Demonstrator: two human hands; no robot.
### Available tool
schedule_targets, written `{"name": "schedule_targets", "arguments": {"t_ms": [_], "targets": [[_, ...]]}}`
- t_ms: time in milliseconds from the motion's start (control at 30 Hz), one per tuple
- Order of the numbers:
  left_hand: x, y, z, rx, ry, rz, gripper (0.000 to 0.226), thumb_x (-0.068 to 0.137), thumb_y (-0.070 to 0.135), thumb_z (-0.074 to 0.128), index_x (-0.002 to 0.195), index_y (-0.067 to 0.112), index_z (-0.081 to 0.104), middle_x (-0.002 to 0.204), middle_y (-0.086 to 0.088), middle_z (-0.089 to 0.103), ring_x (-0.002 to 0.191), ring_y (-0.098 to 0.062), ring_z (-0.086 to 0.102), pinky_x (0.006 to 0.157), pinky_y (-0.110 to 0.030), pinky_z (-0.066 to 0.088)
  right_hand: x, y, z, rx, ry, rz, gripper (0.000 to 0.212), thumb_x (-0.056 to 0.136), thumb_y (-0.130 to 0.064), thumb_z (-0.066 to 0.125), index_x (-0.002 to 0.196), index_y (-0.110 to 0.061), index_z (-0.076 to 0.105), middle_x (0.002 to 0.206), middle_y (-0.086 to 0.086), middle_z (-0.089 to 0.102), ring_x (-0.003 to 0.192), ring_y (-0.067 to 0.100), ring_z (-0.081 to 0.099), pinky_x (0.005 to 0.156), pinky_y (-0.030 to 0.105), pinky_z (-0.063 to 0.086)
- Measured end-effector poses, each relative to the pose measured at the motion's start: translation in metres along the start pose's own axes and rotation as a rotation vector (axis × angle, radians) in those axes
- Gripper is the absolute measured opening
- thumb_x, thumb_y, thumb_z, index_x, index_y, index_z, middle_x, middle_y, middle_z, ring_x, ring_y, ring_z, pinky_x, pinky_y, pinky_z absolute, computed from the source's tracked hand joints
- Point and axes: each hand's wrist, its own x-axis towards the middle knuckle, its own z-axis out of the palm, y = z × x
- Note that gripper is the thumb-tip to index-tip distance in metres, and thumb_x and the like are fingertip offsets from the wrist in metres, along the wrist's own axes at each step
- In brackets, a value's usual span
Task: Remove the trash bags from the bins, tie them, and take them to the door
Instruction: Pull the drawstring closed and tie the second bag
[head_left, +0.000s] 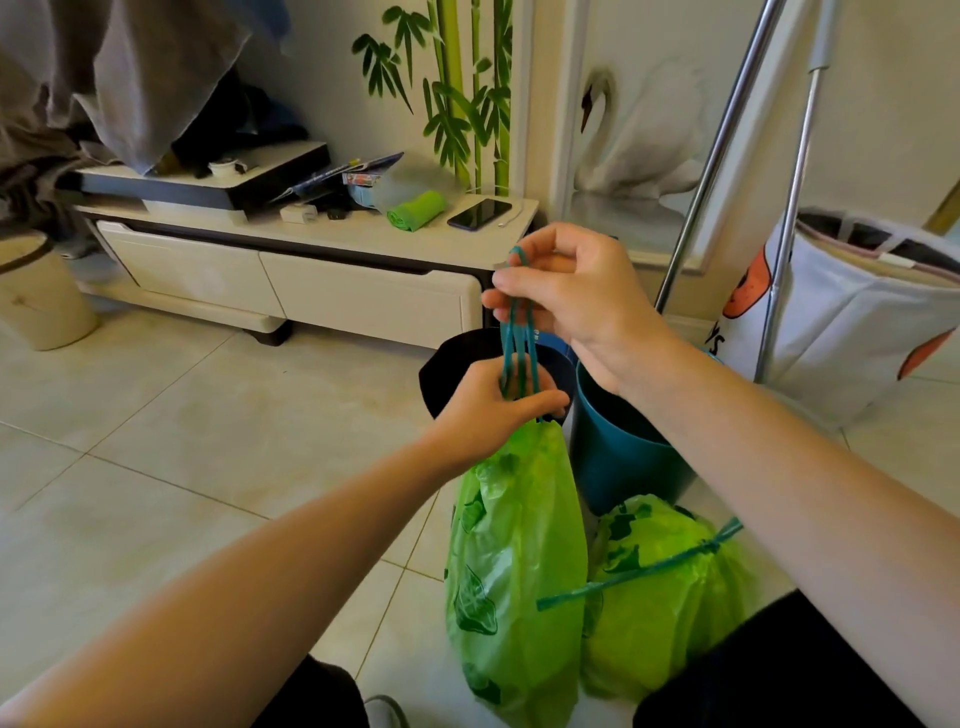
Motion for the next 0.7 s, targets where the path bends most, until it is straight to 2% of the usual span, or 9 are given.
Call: {"name": "schedule_targets", "arguments": {"t_ms": [100,167,300,367,433,533,700], "targets": [[-0.001,-0.005,0.005,0.031,-0.035,-0.017,0.018,0.084,0.015,0.07,0.081,-0.001,0.064,0.078,-0.015,0.071,0.077,-0.025,0.067,0.077,-0.029,0.053,0.004,-0.003,-0.007,0.064,0.052,0.055,0.022,0.083,0.0,0.067,0.103,0.0,0.057,0.079,0.01,0.069,0.072,0.02,0.073,0.068,0.03,0.059],[-0.001,-0.008,0.004,0.033,-0.019,-0.018,0.016,0.084,0.016,0.071,0.08,0.001,0.064,0.074,-0.012,0.07,0.072,-0.02,0.066,0.074,-0.028,0.054,0.004,-0.004,-0.01,0.05,0.056,0.118,0.032,0.082,-0.002,0.068,0.111,0.001,0.054,0.082,0.012,0.069,0.068,0.017,0.072,0.064,0.027,0.057],[-0.001,-0.013,0.006,0.055,-0.057,-0.017,0.012,0.083,0.013,0.072,0.079,0.004,0.065,0.07,-0.003,0.067,0.067,-0.008,0.064,0.07,-0.02,0.053,0.003,-0.01,-0.022,-0.167,0.01,0.147,0.048,0.079,-0.003,0.073,0.117,-0.01,0.045,0.078,0.013,0.069,0.059,0.015,0.066,0.061,0.028,0.06],[-0.001,-0.016,0.006,0.098,-0.076,-0.023,0.012,0.082,0.015,0.073,0.079,0.005,0.066,0.07,-0.001,0.067,0.067,-0.007,0.063,0.071,-0.022,0.054,0.001,-0.018,-0.029,-0.31,-0.061,0.092,0.049,0.079,-0.004,0.073,0.117,-0.013,0.046,0.075,0.013,0.072,0.061,0.016,0.068,0.061,0.028,0.06],[0.0,-0.019,0.004,0.131,-0.072,-0.026,0.013,0.082,0.017,0.073,0.078,0.007,0.065,0.071,-0.002,0.066,0.068,-0.008,0.062,0.073,-0.026,0.053,0.0,-0.022,-0.033,-0.337,-0.108,0.059,0.04,0.079,-0.005,0.073,0.114,-0.009,0.054,0.078,0.014,0.073,0.063,0.016,0.071,0.06,0.027,0.059],[0.001,-0.019,0.002,0.109,-0.045,-0.007,0.015,0.081,0.015,0.073,0.078,0.003,0.064,0.071,-0.003,0.064,0.067,-0.009,0.06,0.071,-0.027,0.052,0.0,-0.022,-0.036,-0.189,-0.102,0.063,0.028,0.078,-0.005,0.073,0.104,-0.003,0.063,0.077,0.014,0.073,0.066,0.019,0.071,0.062,0.028,0.057],[0.0,-0.026,0.0,0.067,0.04,0.0,0.011,0.078,0.012,0.075,0.077,0.005,0.067,0.065,0.007,0.061,0.061,-0.002,0.056,0.06,-0.016,0.046,0.009,-0.029,-0.05,0.301,-0.03,0.015,0.009,0.08,0.003,0.067,0.087,-0.003,0.066,0.069,0.008,0.069,0.063,0.017,0.066,0.066,0.029,0.057]]}}
